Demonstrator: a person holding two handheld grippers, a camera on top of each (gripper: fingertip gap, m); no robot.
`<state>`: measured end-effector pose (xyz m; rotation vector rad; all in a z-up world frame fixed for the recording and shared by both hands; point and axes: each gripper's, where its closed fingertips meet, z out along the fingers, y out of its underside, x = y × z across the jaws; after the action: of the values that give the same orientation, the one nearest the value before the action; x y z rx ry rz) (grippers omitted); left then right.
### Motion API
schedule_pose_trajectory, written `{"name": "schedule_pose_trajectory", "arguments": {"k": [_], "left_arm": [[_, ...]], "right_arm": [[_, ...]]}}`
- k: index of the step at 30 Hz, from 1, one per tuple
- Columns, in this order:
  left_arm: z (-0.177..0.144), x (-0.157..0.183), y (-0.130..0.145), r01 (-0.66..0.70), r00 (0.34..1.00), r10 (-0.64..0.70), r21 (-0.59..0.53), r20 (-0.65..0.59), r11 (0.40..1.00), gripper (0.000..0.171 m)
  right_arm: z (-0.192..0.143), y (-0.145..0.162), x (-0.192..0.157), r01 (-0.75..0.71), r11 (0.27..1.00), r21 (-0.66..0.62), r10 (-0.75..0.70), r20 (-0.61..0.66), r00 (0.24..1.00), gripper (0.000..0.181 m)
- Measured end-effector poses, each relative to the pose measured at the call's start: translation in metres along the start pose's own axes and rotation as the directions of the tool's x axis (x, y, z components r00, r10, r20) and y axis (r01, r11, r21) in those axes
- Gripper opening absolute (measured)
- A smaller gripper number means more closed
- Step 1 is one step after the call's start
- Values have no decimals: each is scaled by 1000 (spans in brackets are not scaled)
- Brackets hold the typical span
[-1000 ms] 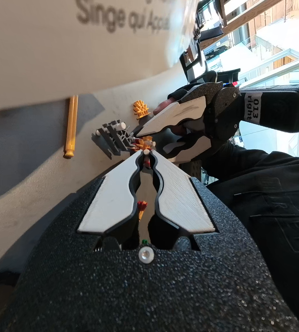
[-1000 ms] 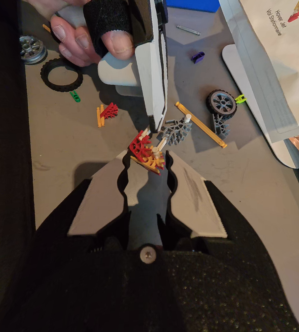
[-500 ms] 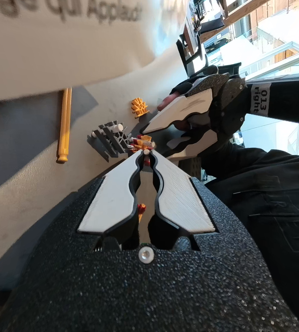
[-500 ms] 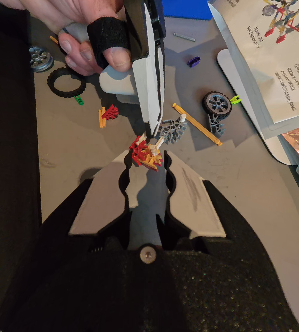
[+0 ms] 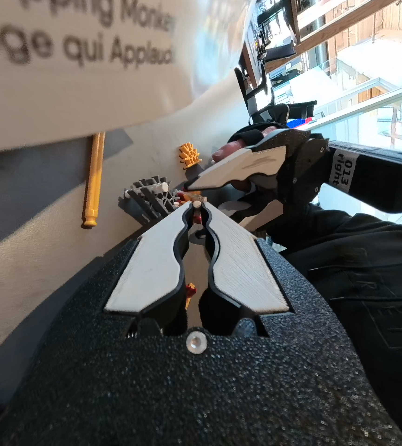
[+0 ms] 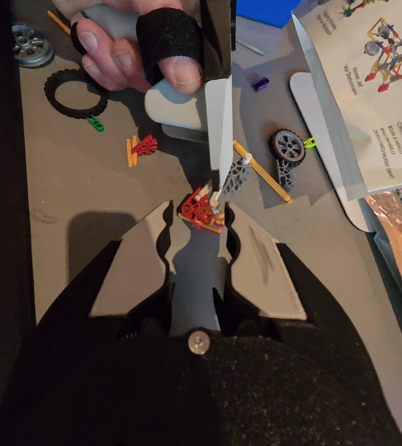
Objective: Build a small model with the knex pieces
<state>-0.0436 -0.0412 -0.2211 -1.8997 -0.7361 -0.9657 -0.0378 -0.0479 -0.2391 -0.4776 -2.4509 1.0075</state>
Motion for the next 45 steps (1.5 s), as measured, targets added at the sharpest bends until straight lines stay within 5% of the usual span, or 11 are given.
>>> {"name": "schedule_pose_trajectory", "arguments": {"k": [17,31,34,37,41,45], "left_arm": [[-5,-2,-8,-7,1000,5,65,23,998,5],[-23,-7,-2,-360,875,331,18,354,933,17],[-22,-5,-3,-465,786,441,-55,433,884,19],[-22,-1,-2,-613,617,614,-189,492,767,19],[-21,4,0,-773,227,839,-433,495,464,16],[-10,-1,8,-740,-89,936,-651,342,167,18]], "right_arm": [[3,2,8,55,998,21,-54,-35,998,22],[1,3,7,56,998,34,-55,-13,998,23],[1,3,7,57,998,38,-56,-11,998,23],[0,3,6,52,998,44,-52,-2,999,23],[-1,3,3,55,997,54,-57,24,998,24],[-4,4,1,60,996,59,-63,49,997,24]]}}
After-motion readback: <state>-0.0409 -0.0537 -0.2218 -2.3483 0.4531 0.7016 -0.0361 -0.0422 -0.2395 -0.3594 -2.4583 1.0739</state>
